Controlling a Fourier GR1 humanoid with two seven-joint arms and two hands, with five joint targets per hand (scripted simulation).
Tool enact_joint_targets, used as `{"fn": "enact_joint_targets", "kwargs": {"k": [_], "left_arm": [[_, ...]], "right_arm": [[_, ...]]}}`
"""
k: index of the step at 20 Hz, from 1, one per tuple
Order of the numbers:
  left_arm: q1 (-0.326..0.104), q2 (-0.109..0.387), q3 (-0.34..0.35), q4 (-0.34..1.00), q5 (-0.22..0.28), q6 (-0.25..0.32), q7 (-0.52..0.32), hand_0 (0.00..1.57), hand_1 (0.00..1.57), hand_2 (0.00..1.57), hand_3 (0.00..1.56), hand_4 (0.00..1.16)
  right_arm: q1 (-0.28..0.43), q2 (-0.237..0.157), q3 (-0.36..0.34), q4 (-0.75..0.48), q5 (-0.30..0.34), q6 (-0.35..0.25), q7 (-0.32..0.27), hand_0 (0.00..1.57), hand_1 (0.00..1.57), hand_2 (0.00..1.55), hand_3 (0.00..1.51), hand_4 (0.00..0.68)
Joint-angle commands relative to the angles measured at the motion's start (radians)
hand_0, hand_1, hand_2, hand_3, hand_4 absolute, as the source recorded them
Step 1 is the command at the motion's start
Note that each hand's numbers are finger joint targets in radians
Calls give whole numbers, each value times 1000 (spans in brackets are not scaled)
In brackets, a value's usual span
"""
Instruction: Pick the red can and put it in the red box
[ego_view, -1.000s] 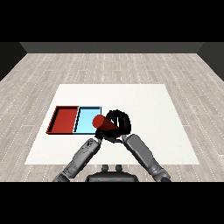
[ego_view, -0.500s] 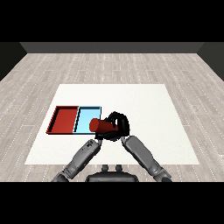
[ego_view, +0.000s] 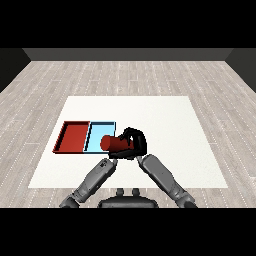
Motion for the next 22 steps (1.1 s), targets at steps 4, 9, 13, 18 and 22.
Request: {"fn": "enact_joint_targets", "kwargs": {"k": [4,9,13,18,22], "left_arm": [[-3,-15,44,-30,8,-4,-97,1571,1571,1571,1513,1147],[-52,-15,100,70,41,-83,-149,1571,1571,1571,1513,1147],[-32,-15,60,-4,18,21,-96,1571,1571,1571,1505,1140],[-72,-15,-27,107,117,71,-218,1571,1571,1571,1497,1136],[-21,-1,89,-18,-35,23,-57,1571,1571,1571,1483,1134]], "right_arm": [[7,7,-1,-23,52,-18,123,923,923,935,532,0],[11,11,-8,11,84,10,138,0,0,0,0,0],[14,11,-33,-20,108,47,177,0,0,0,0,0],[4,10,-28,61,41,17,106,0,0,0,0,0],[53,10,-98,20,60,87,117,0,0,0,0,0]]}}
